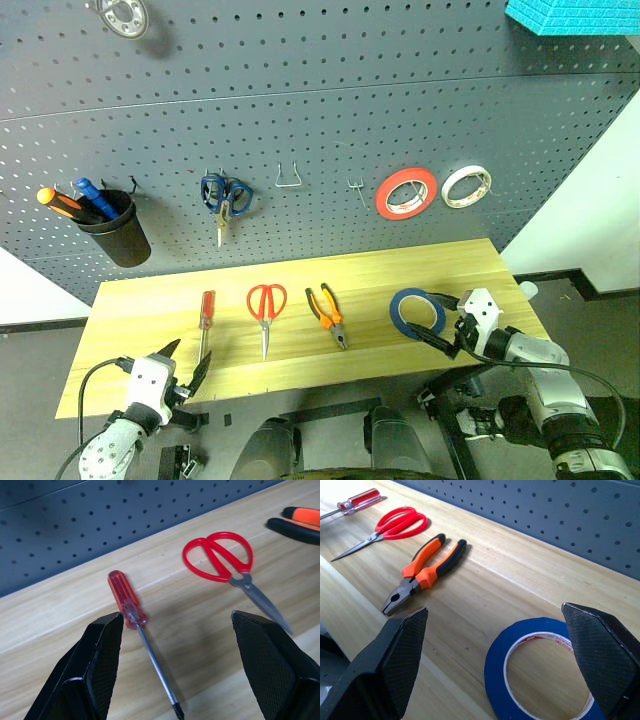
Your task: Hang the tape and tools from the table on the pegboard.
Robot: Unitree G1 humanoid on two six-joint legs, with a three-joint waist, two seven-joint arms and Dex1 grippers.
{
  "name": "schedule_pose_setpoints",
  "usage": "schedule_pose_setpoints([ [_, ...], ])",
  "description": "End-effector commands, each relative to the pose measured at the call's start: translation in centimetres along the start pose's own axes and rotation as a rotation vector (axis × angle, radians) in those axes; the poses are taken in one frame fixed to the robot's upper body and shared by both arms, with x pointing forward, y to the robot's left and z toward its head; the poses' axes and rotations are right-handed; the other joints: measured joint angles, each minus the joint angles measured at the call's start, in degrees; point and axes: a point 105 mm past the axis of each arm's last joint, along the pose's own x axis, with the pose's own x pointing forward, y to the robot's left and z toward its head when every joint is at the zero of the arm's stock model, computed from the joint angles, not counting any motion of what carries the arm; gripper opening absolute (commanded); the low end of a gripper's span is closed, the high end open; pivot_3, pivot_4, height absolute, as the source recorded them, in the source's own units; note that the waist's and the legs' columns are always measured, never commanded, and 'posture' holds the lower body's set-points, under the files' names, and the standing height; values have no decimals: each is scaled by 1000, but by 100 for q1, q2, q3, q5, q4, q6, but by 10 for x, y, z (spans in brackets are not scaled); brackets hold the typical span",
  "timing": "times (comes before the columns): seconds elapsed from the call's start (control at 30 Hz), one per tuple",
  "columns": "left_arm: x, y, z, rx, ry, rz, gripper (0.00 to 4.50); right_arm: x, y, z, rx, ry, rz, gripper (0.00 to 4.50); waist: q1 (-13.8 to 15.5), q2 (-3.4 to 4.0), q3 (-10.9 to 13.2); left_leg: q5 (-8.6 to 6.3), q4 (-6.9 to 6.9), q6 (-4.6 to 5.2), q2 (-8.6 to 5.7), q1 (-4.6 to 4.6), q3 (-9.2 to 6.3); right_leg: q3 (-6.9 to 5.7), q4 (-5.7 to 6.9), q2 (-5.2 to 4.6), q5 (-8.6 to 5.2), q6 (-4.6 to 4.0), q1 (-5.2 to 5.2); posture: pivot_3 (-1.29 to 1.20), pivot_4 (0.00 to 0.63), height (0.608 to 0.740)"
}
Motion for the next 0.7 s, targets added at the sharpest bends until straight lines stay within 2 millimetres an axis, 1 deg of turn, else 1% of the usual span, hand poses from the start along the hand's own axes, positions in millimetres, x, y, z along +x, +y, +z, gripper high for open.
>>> schedule_pose_setpoints([
  [0.03, -2, 0, 7, 7, -31, -34, 3588, -10, -10, 3, -12, -9, -30, 4500, 1, -2, 2, 0, 0, 0, 0, 0, 0, 0, 0, 0, 0, 0, 0, -3, 89, 738],
  [0.3, -1, -14, 9, 3, -41, -110, 3588, -14, -12, -1, -14, 4, -36, 4500, -1, -10, 22, 0, 0, 1, 0, -1, 0, 0, -1, 0, -1, -1, 0, -7, 88, 738],
  [0.7, -3, -24, 21, 0, -58, -149, 3588, -14, -12, -6, -12, 9, -33, 4500, -1, -13, 41, -1, 0, 1, 0, -2, 0, 0, -2, -1, -1, -1, 0, -5, 88, 738],
])
